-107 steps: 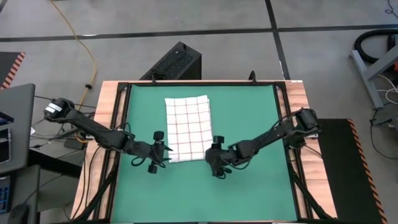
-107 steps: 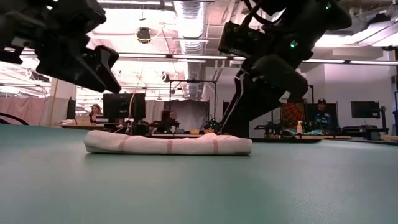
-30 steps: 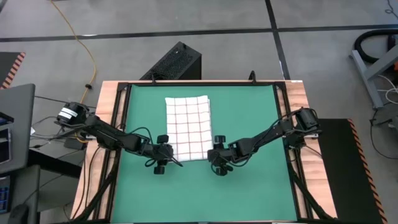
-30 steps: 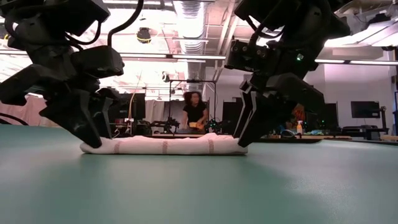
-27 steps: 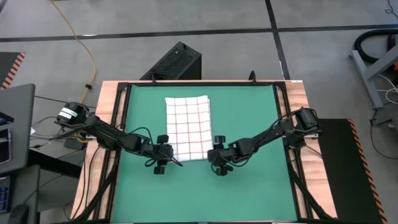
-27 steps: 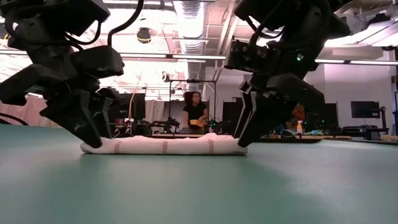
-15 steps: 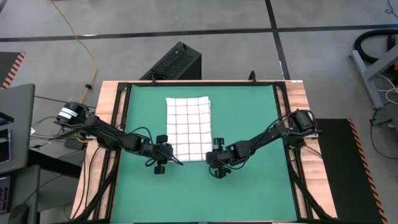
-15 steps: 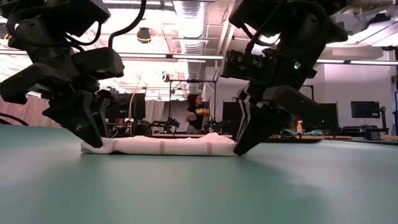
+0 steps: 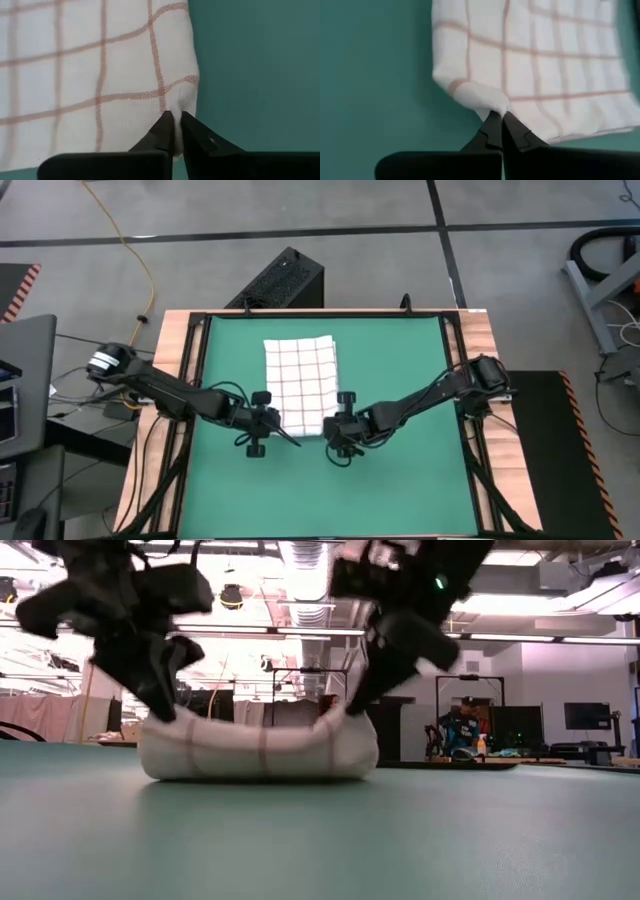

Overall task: Roll towel into tight, uniform cylinder
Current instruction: Roll the white patterned towel

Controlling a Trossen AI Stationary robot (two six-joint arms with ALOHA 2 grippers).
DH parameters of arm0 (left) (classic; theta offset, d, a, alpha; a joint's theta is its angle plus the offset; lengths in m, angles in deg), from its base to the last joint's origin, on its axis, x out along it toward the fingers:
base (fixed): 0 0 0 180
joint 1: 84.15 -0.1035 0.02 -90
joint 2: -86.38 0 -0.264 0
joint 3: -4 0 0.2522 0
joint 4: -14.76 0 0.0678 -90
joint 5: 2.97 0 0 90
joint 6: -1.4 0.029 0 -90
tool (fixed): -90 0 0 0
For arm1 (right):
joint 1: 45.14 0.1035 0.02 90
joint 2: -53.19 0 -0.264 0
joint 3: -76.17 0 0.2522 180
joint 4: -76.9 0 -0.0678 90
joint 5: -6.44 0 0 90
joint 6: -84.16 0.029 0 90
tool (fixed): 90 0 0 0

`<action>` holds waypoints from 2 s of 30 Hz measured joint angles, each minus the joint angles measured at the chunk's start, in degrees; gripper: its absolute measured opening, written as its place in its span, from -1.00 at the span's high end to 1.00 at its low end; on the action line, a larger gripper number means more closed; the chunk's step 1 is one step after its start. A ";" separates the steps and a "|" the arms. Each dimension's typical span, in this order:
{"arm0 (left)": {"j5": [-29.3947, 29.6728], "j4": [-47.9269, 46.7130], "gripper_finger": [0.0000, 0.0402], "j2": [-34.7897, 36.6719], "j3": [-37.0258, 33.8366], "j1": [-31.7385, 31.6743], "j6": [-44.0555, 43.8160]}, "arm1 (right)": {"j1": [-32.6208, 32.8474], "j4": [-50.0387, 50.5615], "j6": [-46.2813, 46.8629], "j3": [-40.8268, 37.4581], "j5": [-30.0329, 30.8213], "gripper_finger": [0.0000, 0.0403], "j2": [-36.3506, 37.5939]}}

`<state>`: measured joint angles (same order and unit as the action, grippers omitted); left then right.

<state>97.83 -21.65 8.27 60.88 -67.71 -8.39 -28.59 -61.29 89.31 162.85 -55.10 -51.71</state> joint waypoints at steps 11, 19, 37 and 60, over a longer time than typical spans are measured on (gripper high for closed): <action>17.17 -13.25 0.98 11.07 4.91 -3.90 8.32 | -5.62 8.76 -2.82 3.58 9.85 0.98 8.92; 17.84 -7.07 0.98 14.85 5.17 -22.57 30.63 | -18.23 -0.98 -18.80 3.59 9.18 0.98 13.31; -4.99 5.26 0.98 2.48 35.34 -60.50 53.00 | -41.69 -22.34 -36.97 12.61 1.15 0.98 14.64; -28.41 -22.97 0.99 -1.02 20.49 -35.52 42.78 | -11.85 11.29 2.80 4.18 6.45 0.99 15.35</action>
<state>69.42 -44.61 7.25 81.37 -103.23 34.39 -40.44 -50.00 92.11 167.03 -48.65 -36.36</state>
